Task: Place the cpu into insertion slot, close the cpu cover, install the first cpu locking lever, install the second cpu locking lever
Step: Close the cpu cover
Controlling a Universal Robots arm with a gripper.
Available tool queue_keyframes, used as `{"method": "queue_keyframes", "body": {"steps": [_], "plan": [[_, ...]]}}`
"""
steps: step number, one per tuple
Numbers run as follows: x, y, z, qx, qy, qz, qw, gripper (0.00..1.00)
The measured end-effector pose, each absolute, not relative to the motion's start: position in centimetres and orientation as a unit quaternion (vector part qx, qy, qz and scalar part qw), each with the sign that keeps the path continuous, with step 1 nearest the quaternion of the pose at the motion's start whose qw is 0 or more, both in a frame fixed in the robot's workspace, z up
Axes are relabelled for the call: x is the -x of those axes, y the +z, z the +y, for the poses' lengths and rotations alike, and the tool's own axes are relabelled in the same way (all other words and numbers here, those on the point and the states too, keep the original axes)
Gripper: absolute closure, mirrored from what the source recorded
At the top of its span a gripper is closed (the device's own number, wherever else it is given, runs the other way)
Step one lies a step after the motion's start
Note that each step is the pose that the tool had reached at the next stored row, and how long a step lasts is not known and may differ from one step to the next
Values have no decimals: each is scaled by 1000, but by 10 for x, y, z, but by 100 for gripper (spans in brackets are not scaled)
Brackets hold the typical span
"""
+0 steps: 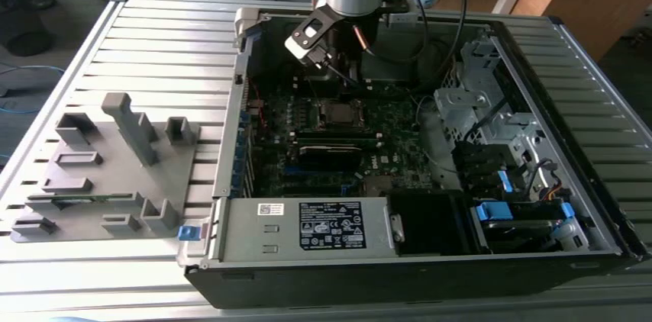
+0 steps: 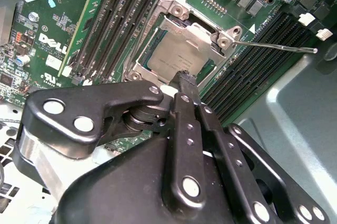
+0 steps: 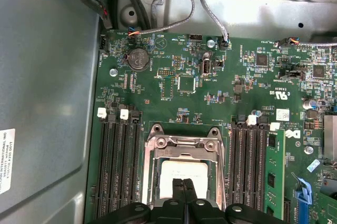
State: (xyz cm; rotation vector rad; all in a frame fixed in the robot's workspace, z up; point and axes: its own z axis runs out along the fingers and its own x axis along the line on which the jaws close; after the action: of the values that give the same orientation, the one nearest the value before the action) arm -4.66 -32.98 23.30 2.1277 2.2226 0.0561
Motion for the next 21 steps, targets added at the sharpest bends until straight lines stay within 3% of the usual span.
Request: {"method": "queue_keyframes", "body": {"steps": [21], "plan": [[47, 233, -330, -671, 19, 741, 32, 89]]}}
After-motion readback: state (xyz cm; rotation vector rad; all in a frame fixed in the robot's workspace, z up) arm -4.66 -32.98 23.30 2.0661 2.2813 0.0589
